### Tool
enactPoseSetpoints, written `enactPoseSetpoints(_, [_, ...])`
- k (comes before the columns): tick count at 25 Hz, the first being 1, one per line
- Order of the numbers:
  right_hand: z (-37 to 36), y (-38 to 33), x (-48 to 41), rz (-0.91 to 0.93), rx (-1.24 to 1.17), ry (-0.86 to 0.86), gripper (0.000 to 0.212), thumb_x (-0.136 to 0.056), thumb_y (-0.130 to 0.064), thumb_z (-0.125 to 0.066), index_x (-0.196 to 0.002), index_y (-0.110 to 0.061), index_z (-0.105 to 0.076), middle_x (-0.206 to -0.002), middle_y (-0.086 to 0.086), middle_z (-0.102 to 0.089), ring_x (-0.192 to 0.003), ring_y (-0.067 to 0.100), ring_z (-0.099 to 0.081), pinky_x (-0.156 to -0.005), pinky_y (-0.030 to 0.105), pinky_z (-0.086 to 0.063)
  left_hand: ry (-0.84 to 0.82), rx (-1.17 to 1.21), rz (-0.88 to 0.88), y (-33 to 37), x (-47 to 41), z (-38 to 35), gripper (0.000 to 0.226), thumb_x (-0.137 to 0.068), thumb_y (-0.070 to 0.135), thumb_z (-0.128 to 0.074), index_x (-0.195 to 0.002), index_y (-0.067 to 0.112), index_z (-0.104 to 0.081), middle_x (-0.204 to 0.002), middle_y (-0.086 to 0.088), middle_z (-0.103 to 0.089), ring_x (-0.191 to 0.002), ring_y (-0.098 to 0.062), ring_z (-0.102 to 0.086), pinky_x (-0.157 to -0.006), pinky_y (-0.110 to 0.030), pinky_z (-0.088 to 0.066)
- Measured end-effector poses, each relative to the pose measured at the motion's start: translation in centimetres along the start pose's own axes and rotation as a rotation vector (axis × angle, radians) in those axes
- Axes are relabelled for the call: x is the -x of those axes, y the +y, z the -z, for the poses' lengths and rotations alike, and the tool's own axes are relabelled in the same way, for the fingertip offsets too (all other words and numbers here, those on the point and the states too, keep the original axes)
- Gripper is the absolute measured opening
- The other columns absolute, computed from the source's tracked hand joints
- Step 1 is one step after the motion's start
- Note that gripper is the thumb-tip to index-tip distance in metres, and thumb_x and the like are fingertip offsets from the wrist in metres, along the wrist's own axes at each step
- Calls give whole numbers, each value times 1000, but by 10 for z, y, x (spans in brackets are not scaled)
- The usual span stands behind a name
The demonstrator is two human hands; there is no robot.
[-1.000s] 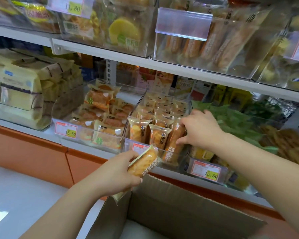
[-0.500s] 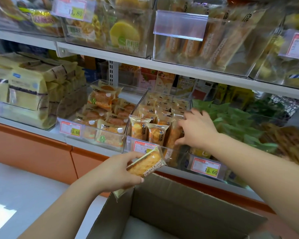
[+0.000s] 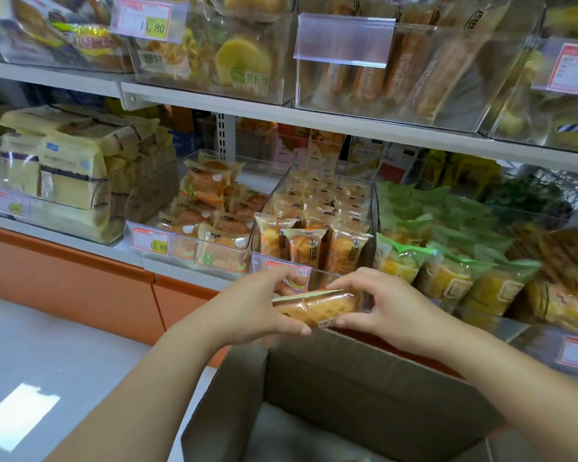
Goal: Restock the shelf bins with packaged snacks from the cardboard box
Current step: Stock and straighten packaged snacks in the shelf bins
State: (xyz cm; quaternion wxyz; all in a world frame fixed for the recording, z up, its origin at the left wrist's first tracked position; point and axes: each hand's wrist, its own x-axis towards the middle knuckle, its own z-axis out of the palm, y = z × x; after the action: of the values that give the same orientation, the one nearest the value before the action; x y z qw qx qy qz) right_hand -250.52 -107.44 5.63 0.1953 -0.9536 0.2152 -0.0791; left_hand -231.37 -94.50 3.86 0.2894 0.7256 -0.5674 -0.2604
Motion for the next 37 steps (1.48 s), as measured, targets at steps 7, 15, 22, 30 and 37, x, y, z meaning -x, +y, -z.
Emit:
enactPoseSetpoints(7, [-23, 6, 12, -282, -512, 208, 27, -77, -38, -76, -99, -35, -60, -99, -17, -66, -87, -5, -61, -64, 11, -48, 12, 889, 143, -6, 2, 0, 46, -79, 19, -76, -122, 17, -61, -118, -1, -72, -110, -16, -68, -96, -41, -54])
enactPoseSetpoints(15, [14, -12, -18, -207, -500, 103, 37, -81, -37, -72, -114, -44, -56, -100, -11, -68, -82, -2, -65, -66, 18, -54, -17, 494, -28, 11, -8, -14, 30, -89, 23, -69, -118, 33, -65, -109, 15, -72, -103, -1, -67, -90, -29, -57])
enactPoseSetpoints(22, [52, -21, -55, -126, -661, 619, 20, -82, -22, -74, -97, -29, -63, -92, -4, -71, -83, 15, -71, -70, 31, -60, 725, 159, 13, -27, -46, 35, 44, -90, 25, -68, -133, 28, -57, -119, 16, -58, -104, 0, -55, -87, -10, -42])
enactPoseSetpoints(30, [30, -33, -83, -52, -139, 557, 21, -85, -37, -70, -99, -27, -58, -86, -15, -63, -78, 3, -58, -67, 20, -45, 428, 94, -12, -52, -82, 40, 43, -93, 34, -62, -135, 39, -53, -139, 11, -52, -128, -9, -46, -109, -37, -39])
enactPoseSetpoints(37, [25, -30, -112, -89, -129, 635, 24, -86, -39, -69, -94, -19, -58, -86, -8, -63, -79, 9, -57, -70, 31, -49, 491, 190, -5, -55, -91, 42, 36, -89, 28, -68, -122, 42, -62, -130, 9, -56, -103, -6, -53, -98, -34, -46])
